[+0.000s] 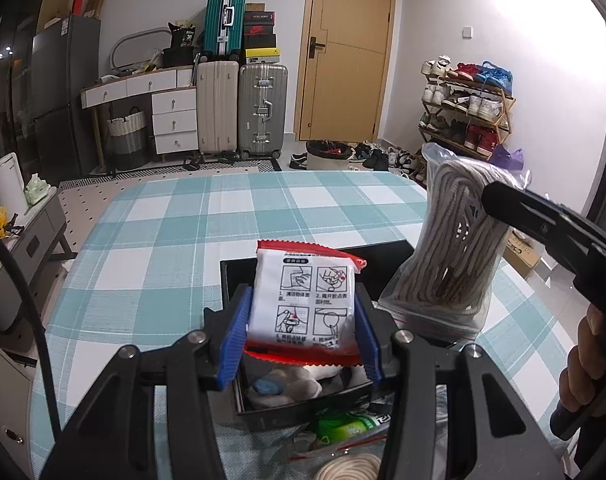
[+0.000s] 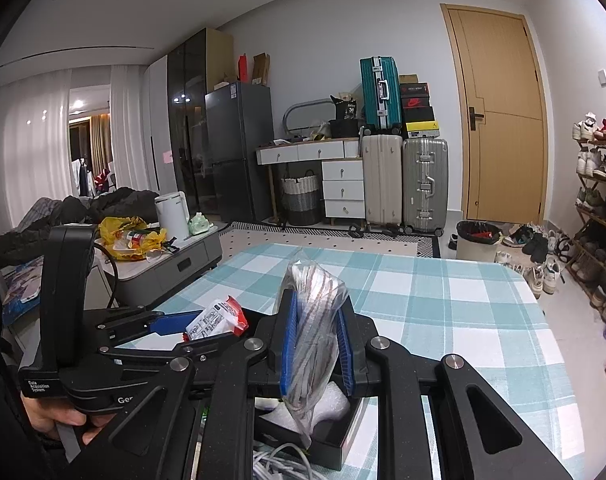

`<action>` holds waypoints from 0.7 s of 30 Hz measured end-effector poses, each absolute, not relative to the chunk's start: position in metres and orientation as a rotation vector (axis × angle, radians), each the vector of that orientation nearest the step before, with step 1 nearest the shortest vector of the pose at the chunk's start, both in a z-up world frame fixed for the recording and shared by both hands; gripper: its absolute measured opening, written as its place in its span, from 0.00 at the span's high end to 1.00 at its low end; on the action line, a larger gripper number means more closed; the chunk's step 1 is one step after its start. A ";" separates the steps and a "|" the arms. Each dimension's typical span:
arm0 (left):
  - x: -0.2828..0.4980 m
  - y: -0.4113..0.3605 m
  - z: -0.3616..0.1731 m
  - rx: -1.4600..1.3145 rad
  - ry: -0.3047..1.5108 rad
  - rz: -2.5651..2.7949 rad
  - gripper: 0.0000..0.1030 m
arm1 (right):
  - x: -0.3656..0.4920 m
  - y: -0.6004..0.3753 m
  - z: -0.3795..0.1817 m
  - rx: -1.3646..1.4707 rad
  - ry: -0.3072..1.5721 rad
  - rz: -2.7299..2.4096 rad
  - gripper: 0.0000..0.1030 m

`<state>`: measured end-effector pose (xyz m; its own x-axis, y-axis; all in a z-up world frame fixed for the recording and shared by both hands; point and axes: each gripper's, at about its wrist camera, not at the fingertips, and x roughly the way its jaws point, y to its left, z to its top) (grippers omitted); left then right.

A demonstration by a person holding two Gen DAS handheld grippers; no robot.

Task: Organize soft objects
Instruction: 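Lift the snack packet and bagged rope and carry both over the black box, then open both grippers to drop the packet and rope into the box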

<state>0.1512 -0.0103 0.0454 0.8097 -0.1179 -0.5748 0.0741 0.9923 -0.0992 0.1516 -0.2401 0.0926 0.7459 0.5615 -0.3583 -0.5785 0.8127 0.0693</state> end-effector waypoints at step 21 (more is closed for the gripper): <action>0.165 -0.021 0.021 -0.033 0.652 -0.098 0.54 | 0.178 -0.227 0.060 -0.059 0.451 0.635 0.82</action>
<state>0.1648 -0.0209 0.0207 0.7905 -0.1016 -0.6039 0.0806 0.9948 -0.0618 0.1779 -0.2267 0.0595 0.7120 0.5596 -0.4241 -0.5847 0.8070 0.0831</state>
